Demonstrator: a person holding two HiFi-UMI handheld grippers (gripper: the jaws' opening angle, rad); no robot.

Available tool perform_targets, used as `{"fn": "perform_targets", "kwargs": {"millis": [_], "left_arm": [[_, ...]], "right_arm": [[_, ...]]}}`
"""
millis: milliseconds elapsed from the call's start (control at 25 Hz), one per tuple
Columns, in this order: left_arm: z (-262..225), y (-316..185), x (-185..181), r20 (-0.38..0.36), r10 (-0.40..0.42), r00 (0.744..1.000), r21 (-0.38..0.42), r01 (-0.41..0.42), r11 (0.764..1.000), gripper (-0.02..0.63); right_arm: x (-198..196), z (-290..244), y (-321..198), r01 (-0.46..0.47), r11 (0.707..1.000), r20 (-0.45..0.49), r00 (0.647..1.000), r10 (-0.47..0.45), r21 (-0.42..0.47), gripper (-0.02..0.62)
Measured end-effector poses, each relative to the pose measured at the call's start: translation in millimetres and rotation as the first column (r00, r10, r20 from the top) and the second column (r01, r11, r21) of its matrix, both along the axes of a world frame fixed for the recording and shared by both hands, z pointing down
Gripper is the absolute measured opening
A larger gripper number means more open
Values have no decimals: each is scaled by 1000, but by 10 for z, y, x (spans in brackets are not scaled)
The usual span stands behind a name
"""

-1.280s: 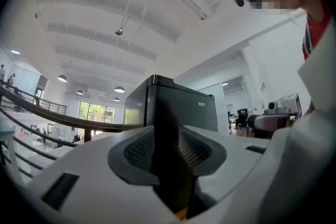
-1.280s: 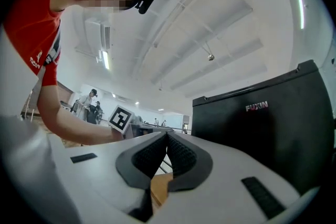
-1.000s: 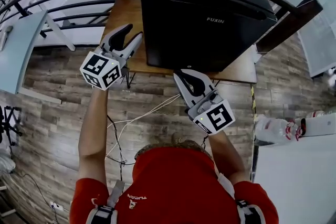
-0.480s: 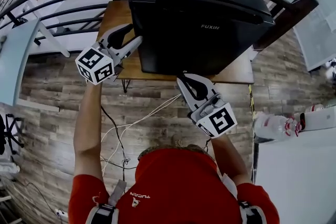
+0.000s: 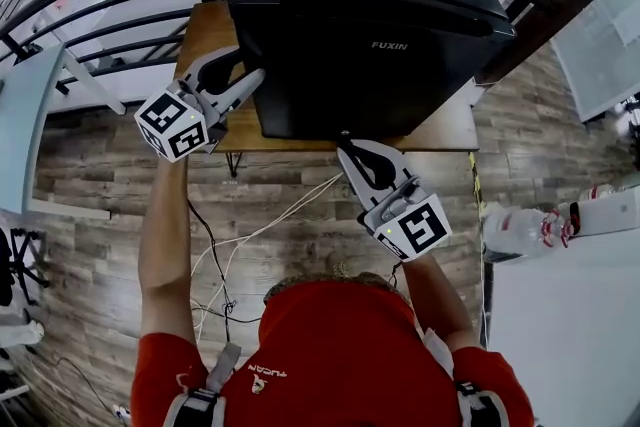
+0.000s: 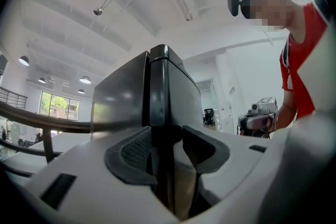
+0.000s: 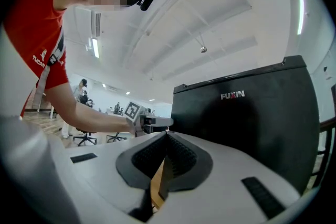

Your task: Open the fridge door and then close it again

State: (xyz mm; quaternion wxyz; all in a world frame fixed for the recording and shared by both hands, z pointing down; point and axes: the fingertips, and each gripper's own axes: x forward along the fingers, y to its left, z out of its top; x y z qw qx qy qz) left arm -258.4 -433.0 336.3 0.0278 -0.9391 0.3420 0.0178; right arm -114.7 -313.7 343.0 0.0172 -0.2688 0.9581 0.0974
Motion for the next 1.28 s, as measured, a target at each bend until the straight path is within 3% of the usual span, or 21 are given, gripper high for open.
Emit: {"fn": "perform_targets", "kwargs": {"millis": [720,920,1280], "left_arm": [[-14,25,9,8,-81,997,-13,81,997,190],[-4,219,42,-3,-53,999,16,54,998,181],[-22,649,167,4,-115,993,44,114,992,178]], "right_arm": [[11,-8,82,10,1000,-1,1000,-10,-21,25],[-12,-33,73,23,1000,18,1000,-23,0,25],[-114,-85,323,50,999,31,998,-50,7,25]]}}
